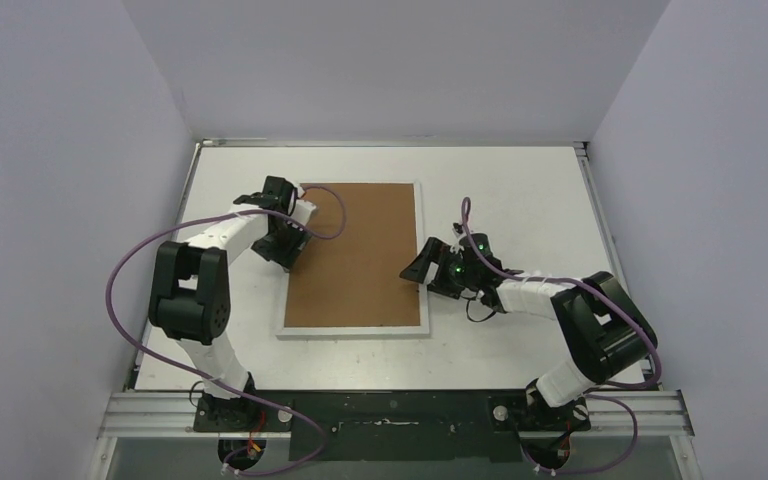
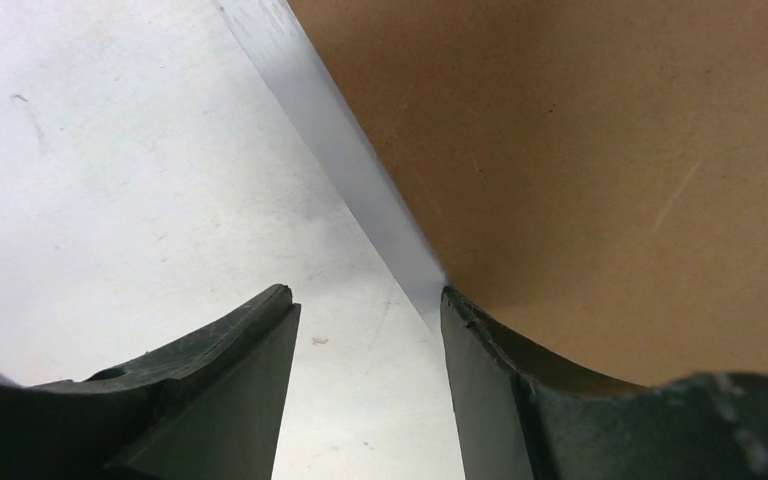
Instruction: Put the photo into the frame
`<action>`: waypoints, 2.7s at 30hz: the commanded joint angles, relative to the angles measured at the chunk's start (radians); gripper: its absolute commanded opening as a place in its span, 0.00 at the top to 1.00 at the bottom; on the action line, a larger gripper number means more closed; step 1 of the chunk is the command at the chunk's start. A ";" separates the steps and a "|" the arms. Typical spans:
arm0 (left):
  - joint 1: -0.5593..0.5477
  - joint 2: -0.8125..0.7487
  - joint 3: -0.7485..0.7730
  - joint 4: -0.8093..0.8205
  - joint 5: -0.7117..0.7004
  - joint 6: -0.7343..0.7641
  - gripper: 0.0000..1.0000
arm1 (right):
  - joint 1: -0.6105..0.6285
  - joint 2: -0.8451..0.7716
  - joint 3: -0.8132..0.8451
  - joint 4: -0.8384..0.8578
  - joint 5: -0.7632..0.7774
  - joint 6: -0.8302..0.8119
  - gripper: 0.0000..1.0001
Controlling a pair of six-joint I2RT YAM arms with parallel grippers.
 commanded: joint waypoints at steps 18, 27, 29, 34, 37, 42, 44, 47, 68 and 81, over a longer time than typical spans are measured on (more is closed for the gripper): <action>0.113 0.058 0.218 -0.071 0.407 -0.053 0.41 | -0.220 0.102 0.348 -0.087 -0.237 -0.115 0.06; 0.154 0.167 0.326 -0.027 0.440 -0.108 0.40 | -0.269 0.286 0.538 -0.140 -0.132 -0.212 0.06; 0.154 0.219 0.361 -0.020 0.441 -0.127 0.40 | -0.269 0.306 0.537 -0.141 -0.132 -0.215 0.06; 0.151 0.317 0.439 -0.003 0.408 -0.155 0.41 | -0.263 0.312 0.453 -0.068 -0.164 -0.176 0.06; 0.148 0.355 0.470 -0.001 0.408 -0.164 0.41 | -0.245 0.295 0.392 -0.021 -0.179 -0.147 0.06; 0.145 0.383 0.492 -0.008 0.434 -0.171 0.41 | -0.187 0.255 0.292 0.047 -0.189 -0.100 0.05; 0.142 0.388 0.493 -0.009 0.438 -0.169 0.41 | -0.160 0.228 0.242 0.077 -0.192 -0.079 0.05; 0.136 0.395 0.493 -0.019 0.444 -0.166 0.42 | -0.118 0.179 0.185 0.080 -0.189 -0.060 0.04; 0.118 0.324 0.338 -0.009 0.358 -0.056 0.47 | -0.228 0.041 0.266 0.006 -0.116 -0.074 0.07; 0.107 0.332 0.335 0.005 0.309 -0.051 0.47 | -0.219 0.331 0.439 0.134 -0.162 0.005 0.04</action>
